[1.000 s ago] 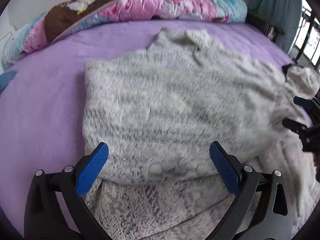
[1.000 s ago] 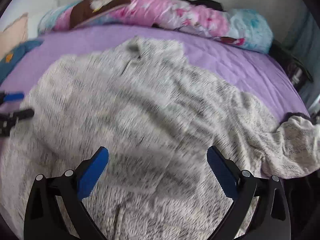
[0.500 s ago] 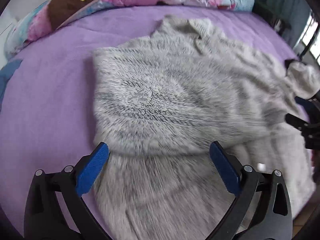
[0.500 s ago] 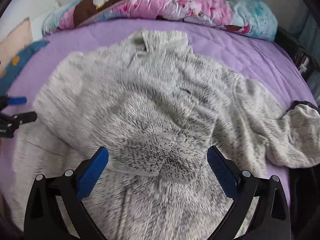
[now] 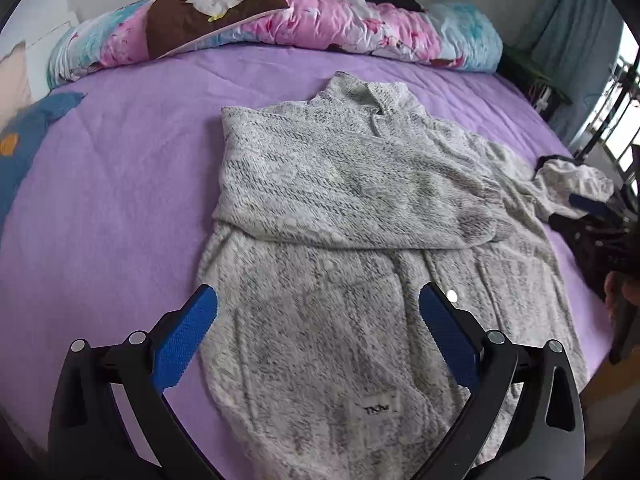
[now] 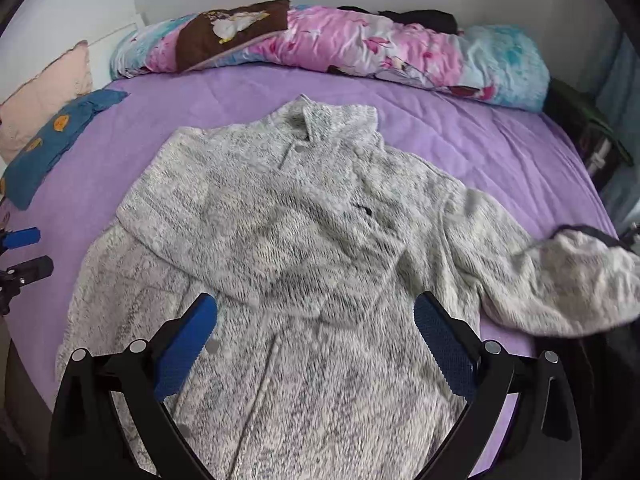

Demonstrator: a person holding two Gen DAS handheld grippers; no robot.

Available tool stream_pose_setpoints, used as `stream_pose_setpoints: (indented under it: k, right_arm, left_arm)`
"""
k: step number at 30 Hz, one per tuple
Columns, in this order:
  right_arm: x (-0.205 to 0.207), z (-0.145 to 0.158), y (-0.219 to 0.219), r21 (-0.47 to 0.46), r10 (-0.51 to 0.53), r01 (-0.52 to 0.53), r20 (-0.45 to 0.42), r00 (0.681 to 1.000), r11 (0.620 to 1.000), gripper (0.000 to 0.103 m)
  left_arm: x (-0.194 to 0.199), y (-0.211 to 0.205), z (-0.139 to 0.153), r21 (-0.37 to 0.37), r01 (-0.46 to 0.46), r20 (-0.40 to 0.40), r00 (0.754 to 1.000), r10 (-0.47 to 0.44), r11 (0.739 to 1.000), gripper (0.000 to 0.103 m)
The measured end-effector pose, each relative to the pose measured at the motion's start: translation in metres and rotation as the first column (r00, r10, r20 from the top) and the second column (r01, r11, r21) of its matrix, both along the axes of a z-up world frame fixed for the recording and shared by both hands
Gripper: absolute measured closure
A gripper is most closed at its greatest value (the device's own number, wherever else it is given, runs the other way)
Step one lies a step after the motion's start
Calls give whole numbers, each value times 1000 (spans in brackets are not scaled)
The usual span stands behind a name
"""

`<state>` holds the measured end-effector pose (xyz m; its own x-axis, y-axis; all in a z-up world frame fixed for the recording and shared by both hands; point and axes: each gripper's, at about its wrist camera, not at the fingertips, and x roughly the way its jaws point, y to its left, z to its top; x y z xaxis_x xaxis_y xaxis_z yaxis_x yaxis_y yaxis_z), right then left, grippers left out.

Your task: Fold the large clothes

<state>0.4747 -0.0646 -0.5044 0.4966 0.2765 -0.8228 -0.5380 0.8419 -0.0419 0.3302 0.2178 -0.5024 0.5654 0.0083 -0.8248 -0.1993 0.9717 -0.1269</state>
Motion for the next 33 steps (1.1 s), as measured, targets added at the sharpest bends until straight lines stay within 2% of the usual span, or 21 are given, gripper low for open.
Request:
stream_pose_setpoints:
  k: [4, 14, 16, 18, 26, 30, 33]
  right_arm:
    - [-12, -7, -6, -33, -61, 60, -29, 998, 998, 6]
    - [-15, -6, -13, -18, -138, 138, -27, 990, 990, 6]
    - [-13, -6, -18, -16, -138, 138, -26, 990, 990, 6]
    - [-12, -5, -28, -14, -140, 139, -29, 990, 990, 6]
    - [5, 1, -86, 33, -133, 135, -53, 990, 990, 6]
    - [22, 5, -120, 51, -118, 121, -59, 991, 991, 6]
    - [39, 9, -148, 66, -108, 113, -71, 992, 991, 6]
  left_arm:
    - [-3, -4, -17, -8, 8, -23, 1000, -8, 1000, 6]
    - [4, 1, -2, -117, 28, 53, 998, -22, 993, 6]
    - [9, -5, -3, -86, -3, 39, 999, 7, 996, 6]
    - [14, -16, -5, -82, -18, 20, 1000, 19, 996, 6]
    - [27, -93, 5, -38, 25, 41, 999, -24, 999, 6]
    - [41, -140, 14, 15, -38, 49, 998, 37, 999, 6]
    - [54, -162, 21, -20, -82, 70, 994, 83, 996, 6]
